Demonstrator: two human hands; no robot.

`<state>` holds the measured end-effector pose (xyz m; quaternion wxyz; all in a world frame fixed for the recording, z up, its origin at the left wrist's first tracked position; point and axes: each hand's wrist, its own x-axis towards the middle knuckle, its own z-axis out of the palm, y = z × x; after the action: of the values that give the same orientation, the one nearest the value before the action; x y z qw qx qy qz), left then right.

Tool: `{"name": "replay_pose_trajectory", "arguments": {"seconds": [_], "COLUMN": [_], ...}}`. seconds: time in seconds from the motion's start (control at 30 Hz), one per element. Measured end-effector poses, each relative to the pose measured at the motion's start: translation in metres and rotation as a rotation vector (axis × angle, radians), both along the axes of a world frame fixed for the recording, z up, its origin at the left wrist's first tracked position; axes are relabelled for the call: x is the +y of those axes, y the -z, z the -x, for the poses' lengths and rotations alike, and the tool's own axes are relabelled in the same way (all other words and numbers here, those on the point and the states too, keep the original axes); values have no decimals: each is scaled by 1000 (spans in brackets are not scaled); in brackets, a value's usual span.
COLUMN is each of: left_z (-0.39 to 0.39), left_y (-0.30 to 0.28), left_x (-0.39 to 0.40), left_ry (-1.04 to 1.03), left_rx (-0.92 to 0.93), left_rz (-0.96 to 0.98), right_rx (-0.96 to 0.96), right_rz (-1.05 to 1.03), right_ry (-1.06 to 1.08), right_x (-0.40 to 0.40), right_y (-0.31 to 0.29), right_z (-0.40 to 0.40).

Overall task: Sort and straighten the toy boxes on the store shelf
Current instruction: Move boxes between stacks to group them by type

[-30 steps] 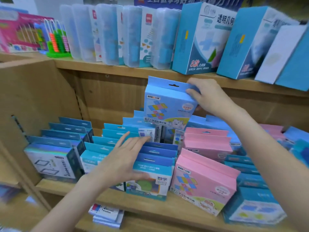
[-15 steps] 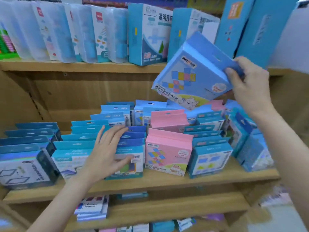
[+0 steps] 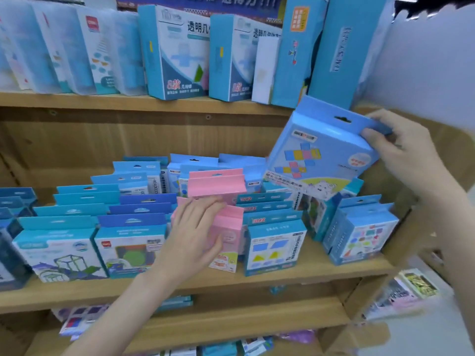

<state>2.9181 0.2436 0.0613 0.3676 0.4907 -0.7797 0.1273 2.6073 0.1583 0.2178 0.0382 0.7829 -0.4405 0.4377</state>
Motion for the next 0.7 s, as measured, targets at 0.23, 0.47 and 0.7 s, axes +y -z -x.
{"name": "replay_pose_trajectory", "arguments": {"seconds": [0.23, 0.47, 0.7], "left_z": [110, 143, 122], "left_y": [8, 23, 25], "left_x": [-32, -61, -66], "left_ry": [10, -214, -137], "left_rx": [60, -39, -139], "left_rz": [102, -47, -121], "right_rx": [76, 382, 378], "right_rz": [-175, -292, -333], "right_ry": [-189, -307, -243], "right_x": [-12, -22, -26], "right_y": [11, 68, 116], "right_z": [105, 145, 102]}}
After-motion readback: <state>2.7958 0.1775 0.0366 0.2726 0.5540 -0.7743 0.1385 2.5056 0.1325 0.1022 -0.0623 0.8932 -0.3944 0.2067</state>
